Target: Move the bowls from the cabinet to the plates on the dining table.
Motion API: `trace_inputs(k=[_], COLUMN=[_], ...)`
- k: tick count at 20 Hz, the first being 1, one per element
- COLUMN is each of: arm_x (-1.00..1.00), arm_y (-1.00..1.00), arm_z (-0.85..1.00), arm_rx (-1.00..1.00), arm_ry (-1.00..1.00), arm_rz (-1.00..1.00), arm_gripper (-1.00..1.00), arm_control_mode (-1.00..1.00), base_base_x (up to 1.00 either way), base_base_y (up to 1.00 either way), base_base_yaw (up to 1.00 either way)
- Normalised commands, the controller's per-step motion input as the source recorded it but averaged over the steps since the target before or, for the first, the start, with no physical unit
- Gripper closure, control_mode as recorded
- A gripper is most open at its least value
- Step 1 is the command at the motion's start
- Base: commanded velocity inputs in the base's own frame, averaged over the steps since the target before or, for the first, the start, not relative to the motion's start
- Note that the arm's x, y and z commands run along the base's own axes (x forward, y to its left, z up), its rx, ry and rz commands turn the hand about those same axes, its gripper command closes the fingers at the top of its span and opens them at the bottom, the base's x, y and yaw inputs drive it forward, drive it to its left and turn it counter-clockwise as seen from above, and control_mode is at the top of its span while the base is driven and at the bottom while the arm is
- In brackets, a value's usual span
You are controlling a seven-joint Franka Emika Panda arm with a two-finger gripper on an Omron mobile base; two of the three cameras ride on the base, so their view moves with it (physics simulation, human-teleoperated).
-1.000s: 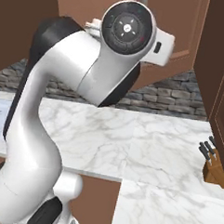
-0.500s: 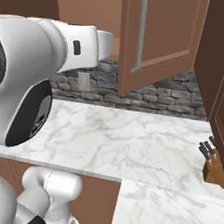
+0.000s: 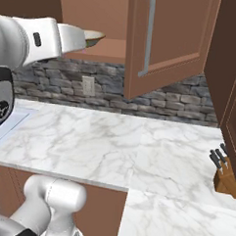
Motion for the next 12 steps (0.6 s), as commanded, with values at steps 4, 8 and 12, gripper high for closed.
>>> trace_inputs(k=[4,8,12], arm_x=[0.61,0.63,0.88], arm_y=[0.17,0.11,0.00], arm_z=[0.00,-0.06,-0.11], arm_rx=[-0.09,-0.15,-0.11], arm_ry=[0.16,0.16,0.19], arm_rz=[-0.14,-0.09,-0.08], arm_gripper=[-1.00,-1.00,-1.00], arm_control_mode=[-1.00,-1.00,-1.00], base_base_x=[0.00,0.00,0.00], base_base_y=[0.00,0.00,0.00], base_base_yaw=[0.00,0.00,0.00])
